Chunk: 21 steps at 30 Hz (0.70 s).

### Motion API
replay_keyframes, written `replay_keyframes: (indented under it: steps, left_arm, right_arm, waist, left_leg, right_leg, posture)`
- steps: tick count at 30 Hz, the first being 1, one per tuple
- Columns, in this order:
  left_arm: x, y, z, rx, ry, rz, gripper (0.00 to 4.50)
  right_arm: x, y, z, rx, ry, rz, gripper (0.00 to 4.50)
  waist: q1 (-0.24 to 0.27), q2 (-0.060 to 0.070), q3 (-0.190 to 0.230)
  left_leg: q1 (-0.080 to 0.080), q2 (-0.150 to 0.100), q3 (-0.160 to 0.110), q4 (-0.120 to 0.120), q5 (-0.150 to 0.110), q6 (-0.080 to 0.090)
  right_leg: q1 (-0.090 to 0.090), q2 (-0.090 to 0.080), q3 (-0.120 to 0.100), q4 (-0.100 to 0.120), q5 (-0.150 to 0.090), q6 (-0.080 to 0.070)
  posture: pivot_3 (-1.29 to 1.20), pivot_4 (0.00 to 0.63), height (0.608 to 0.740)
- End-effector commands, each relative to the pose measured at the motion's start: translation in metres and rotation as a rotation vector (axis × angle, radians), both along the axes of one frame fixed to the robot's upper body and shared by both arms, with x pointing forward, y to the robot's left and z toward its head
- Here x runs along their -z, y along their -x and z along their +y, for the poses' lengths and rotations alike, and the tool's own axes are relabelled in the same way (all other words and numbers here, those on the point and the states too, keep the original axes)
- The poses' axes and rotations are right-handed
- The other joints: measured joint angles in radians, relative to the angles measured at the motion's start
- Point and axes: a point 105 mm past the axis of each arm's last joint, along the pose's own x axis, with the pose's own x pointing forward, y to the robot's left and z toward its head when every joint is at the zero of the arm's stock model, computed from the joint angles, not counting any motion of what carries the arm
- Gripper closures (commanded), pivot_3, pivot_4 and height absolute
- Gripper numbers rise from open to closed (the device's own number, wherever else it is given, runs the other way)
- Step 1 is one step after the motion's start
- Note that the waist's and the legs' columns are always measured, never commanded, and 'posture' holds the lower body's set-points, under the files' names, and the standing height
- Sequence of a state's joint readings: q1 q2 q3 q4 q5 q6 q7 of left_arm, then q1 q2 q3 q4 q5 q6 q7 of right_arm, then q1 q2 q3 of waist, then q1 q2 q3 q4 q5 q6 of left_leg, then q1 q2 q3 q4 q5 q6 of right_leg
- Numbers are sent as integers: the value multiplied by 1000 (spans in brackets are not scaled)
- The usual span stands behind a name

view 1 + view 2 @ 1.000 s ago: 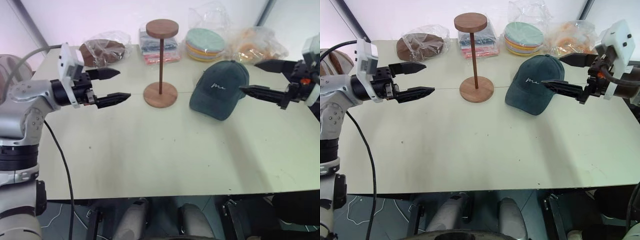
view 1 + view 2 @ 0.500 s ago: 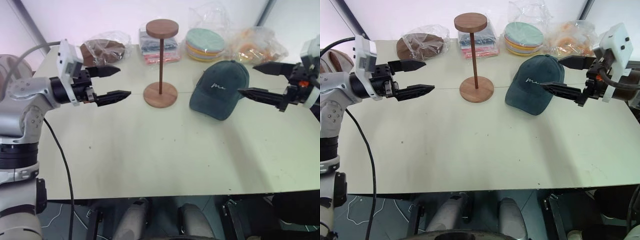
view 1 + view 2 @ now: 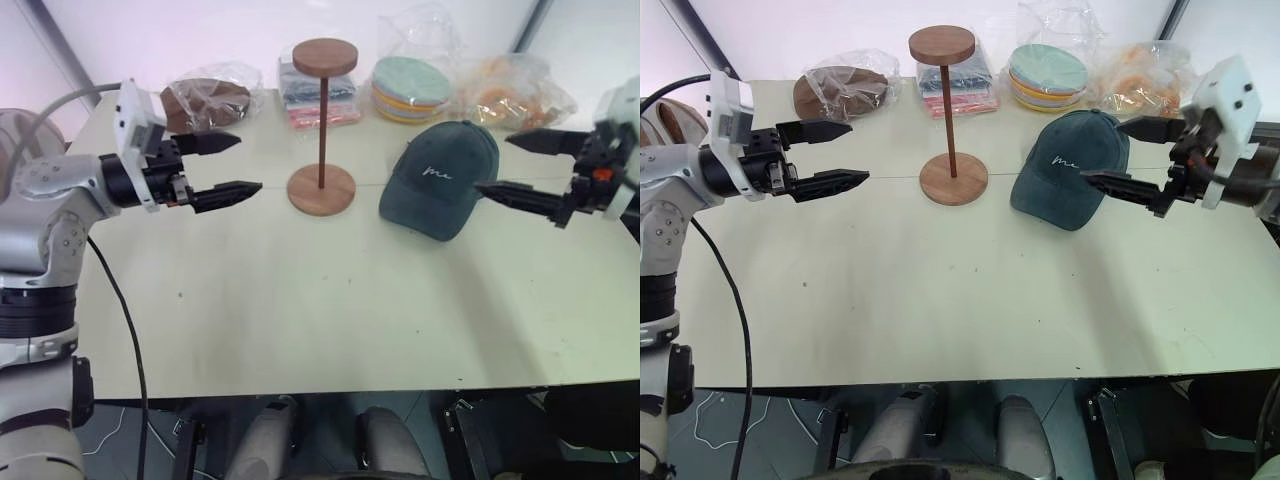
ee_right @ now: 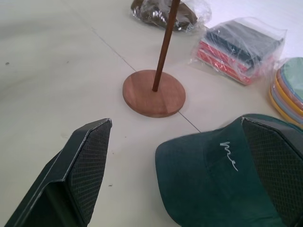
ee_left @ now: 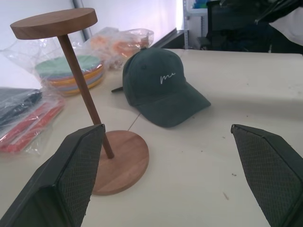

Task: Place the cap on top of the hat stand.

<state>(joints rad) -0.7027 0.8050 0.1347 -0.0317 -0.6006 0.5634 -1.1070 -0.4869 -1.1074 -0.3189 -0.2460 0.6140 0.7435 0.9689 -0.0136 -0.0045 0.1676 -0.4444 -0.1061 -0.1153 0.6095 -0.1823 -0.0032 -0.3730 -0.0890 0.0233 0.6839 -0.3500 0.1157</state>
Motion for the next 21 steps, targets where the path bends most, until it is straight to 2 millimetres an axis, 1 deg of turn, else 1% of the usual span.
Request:
replay_keyframes:
  steps: [1,4,7,10,12,15,17,21]
  left_arm:
    - [-8,3,1,-5,0,-35,0]
    - [-7,2,1,-9,-4,-34,0]
    - [-5,1,0,-11,-4,-33,0]
    - [-1,1,-2,-13,-3,-29,0]
    - [1,1,-4,-12,3,-23,0]
    - [5,2,-6,-13,8,-15,0]
    - [8,2,-7,-19,7,-10,0]
    - [10,4,-7,-30,7,-3,0]
  right_arm:
    - [-11,4,7,-6,44,-85,50]
    - [-8,-3,9,39,92,-136,50]
    - [8,-11,8,98,212,-186,50]
    - [20,-20,10,151,240,-235,50]
    - [33,-27,11,203,272,-266,50]
    - [55,-33,13,249,318,-284,50]
    - [68,-35,15,277,342,-297,50]
    - [89,-34,21,323,352,-316,50]
  waist:
    - [0,0,0]
    - [0,0,0]
    - [0,0,0]
    - [0,0,0]
    - [0,0,0]
    - [0,0,0]
    - [0,0,0]
    - [0,0,0]
  left_leg:
    - [0,0,0,0,0,0]
    - [0,0,0,0,0,0]
    - [0,0,0,0,0,0]
    - [0,0,0,0,0,0]
    - [0,0,0,1,0,0]
    - [0,0,0,1,1,-1]
    - [0,0,0,1,1,-2]
    - [0,0,0,1,2,-3]
  right_leg:
    - [0,0,0,0,0,0]
    - [0,0,0,0,0,0]
    - [0,0,0,0,0,0]
    - [0,0,0,0,0,0]
    - [0,0,0,0,0,0]
    - [0,0,0,1,0,0]
    - [0,1,0,1,0,0]
    - [0,1,0,1,0,0]
  posture:
    - [0,150,740]
    - [0,150,740]
    - [0,150,740]
    - [0,150,740]
    - [0,150,740]
    - [0,150,740]
    - [0,150,740]
    - [0,150,740]
